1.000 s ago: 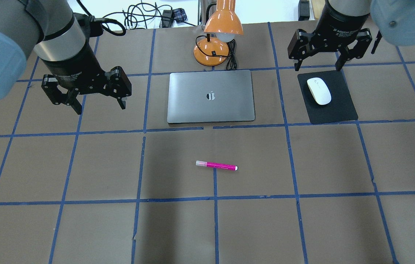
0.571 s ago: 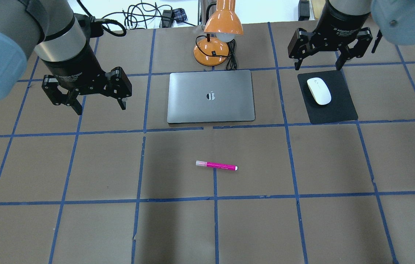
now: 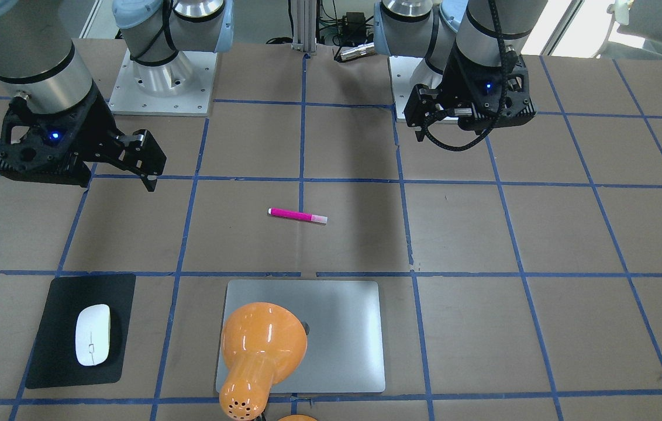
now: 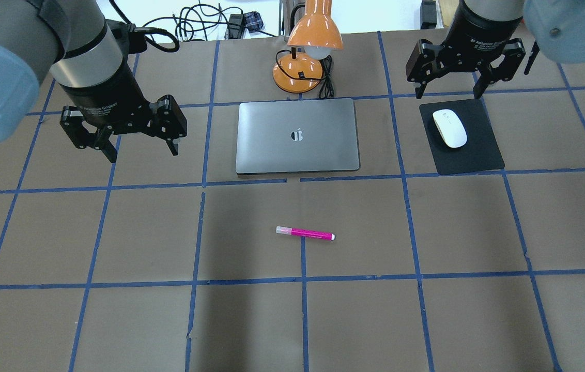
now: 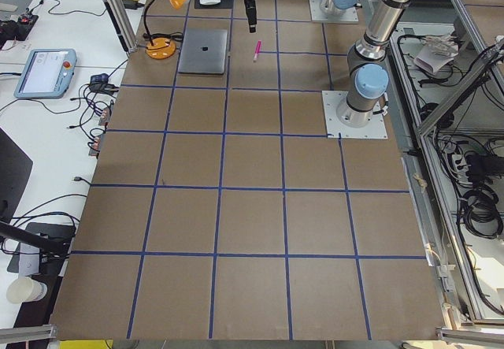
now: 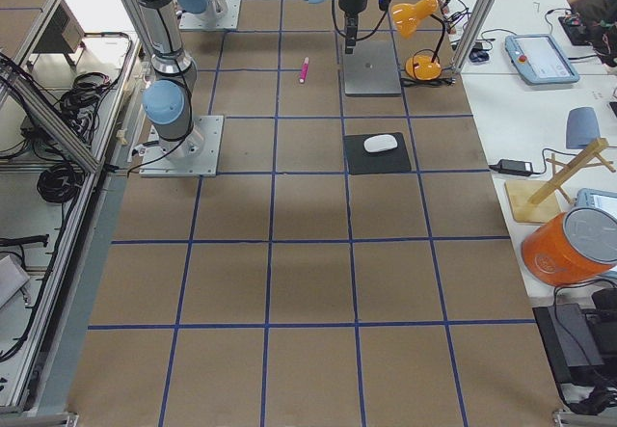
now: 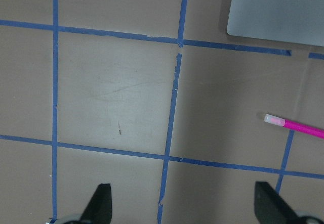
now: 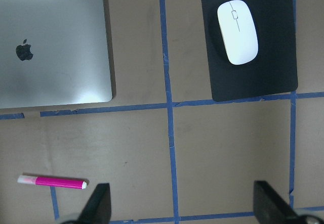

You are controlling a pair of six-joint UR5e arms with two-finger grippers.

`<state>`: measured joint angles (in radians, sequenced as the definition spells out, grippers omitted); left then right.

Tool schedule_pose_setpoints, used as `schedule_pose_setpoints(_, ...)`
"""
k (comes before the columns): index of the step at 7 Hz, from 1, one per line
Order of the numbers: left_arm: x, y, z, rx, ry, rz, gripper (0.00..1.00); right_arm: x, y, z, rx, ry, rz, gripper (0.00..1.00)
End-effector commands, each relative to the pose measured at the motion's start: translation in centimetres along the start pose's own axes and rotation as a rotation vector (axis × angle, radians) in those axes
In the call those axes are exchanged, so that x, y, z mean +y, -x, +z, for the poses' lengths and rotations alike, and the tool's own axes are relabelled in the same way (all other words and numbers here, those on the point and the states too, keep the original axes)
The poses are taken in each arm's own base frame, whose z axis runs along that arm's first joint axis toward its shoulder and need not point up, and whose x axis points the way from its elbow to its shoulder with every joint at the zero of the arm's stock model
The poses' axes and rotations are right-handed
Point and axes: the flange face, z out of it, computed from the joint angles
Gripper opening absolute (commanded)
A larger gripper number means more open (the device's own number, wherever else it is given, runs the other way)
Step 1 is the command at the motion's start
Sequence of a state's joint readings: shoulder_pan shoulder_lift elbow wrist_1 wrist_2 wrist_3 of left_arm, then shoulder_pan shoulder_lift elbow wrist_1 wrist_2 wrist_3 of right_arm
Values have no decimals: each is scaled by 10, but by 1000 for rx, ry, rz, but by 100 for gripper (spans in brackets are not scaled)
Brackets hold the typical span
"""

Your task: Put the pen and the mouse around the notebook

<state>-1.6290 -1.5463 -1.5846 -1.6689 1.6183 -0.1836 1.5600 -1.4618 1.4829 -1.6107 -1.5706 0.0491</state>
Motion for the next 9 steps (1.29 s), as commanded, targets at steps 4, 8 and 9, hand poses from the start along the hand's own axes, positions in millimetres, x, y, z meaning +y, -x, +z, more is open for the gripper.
schedule_pose_setpoints(4,5,0,6,-1,11,2,100,1,0,-1,2,0,0,100)
schedule_pose_setpoints(8,7,-1,9,-2,15,2,100,1,0,-1,0,-1,0,100)
schedule_pose_setpoints(9,8,-1,10,-2,17,0,100,0,0,-2,0,-3,0,100)
